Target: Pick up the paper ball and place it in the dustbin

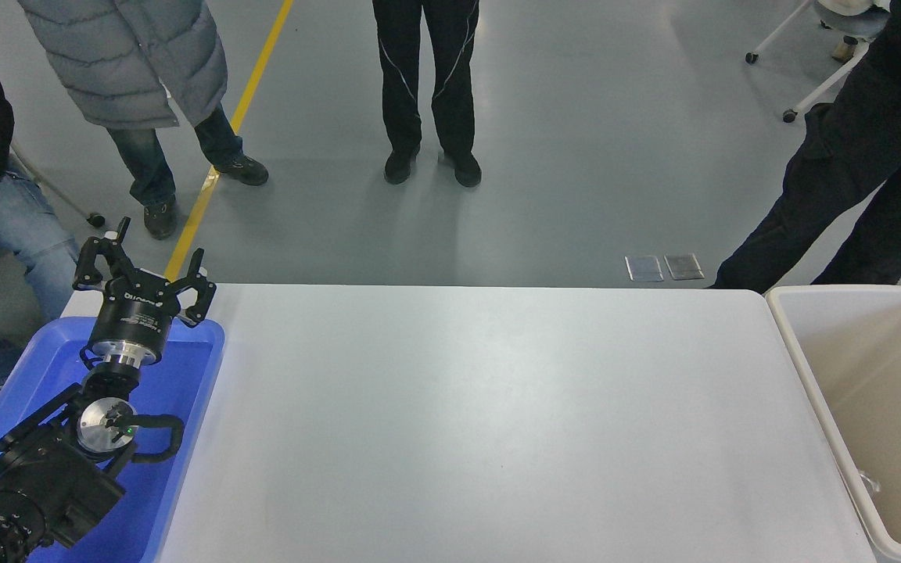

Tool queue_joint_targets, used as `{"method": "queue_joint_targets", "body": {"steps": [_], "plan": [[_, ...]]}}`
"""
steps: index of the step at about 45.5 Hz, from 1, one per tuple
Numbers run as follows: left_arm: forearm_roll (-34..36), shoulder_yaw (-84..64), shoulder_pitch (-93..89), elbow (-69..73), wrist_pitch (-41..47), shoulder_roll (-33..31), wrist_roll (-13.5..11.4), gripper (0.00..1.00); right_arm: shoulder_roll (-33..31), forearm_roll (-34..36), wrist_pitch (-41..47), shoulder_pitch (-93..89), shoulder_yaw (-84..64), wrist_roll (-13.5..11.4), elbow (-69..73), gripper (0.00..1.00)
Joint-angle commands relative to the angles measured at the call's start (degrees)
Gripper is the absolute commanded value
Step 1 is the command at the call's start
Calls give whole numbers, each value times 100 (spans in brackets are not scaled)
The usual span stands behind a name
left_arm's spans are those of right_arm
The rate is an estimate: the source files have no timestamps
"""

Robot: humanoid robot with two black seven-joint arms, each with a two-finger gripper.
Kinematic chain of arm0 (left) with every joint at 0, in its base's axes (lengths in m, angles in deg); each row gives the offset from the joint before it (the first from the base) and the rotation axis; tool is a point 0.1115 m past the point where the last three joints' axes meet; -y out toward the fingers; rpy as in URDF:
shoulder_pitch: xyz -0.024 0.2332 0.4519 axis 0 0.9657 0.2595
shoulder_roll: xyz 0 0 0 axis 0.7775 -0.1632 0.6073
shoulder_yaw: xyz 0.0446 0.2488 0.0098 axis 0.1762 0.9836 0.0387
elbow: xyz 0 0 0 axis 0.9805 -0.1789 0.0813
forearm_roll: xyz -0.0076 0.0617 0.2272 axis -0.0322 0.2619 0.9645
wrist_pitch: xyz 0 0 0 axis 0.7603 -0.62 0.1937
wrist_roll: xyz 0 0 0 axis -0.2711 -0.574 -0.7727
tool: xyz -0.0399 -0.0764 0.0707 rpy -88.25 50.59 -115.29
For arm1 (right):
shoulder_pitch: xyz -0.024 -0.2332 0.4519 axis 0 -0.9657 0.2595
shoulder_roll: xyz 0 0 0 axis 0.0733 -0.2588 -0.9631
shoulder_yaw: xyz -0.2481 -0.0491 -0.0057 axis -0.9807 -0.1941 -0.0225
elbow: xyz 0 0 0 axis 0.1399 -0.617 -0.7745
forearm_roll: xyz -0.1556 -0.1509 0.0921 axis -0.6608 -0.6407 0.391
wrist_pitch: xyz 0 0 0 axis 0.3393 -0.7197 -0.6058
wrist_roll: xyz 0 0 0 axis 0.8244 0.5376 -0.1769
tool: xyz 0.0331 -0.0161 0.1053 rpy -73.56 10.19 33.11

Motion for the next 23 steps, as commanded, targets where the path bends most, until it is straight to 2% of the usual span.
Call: {"method": "queue_joint_targets", "body": {"steps": [1, 19, 23], "plan": [[-4, -1, 0, 3, 0, 0, 0, 98, 623, 12, -96, -579, 342, 2, -931, 0], [-4, -1, 0, -6, -9, 0, 0, 98, 685, 12, -113, -615, 307, 2, -1081, 0], [-4, -1, 0, -6, -9, 0, 0, 98, 676, 12, -280, -615, 307, 2, -1081, 28]]}}
